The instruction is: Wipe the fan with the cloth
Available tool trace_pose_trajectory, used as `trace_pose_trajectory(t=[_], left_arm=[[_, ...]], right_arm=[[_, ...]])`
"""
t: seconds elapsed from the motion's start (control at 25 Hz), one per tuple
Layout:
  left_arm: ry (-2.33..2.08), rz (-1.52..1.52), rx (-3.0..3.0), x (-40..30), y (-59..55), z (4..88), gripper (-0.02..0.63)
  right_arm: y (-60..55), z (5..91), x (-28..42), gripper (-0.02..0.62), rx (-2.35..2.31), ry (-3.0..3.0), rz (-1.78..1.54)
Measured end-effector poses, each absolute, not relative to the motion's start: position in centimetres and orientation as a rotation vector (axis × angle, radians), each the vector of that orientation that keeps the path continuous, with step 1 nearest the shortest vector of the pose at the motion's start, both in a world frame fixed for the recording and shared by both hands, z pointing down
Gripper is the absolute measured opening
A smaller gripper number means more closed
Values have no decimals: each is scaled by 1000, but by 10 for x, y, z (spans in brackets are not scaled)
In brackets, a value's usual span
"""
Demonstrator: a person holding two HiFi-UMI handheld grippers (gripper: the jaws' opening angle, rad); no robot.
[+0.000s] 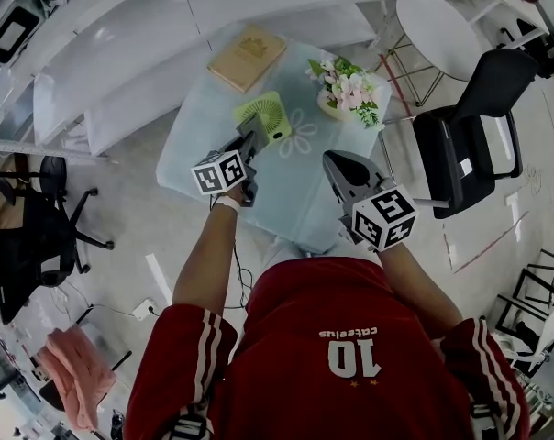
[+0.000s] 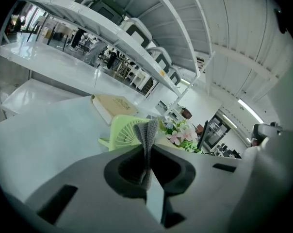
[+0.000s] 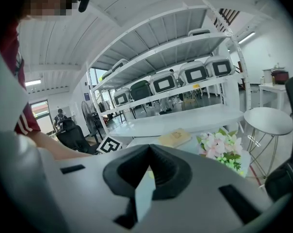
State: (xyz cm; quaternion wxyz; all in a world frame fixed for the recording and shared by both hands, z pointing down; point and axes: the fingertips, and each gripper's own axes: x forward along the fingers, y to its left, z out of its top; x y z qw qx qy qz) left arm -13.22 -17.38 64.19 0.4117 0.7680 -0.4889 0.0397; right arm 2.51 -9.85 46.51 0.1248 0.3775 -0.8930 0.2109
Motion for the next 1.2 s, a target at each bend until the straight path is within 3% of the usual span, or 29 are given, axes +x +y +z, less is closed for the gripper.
trace_pose_trajectory(t=[1.2], left_arm=[[-1129,158,1945,-65,-219,670,26]], right_arm=[[-124,479,86,3,1217,-2515,669]])
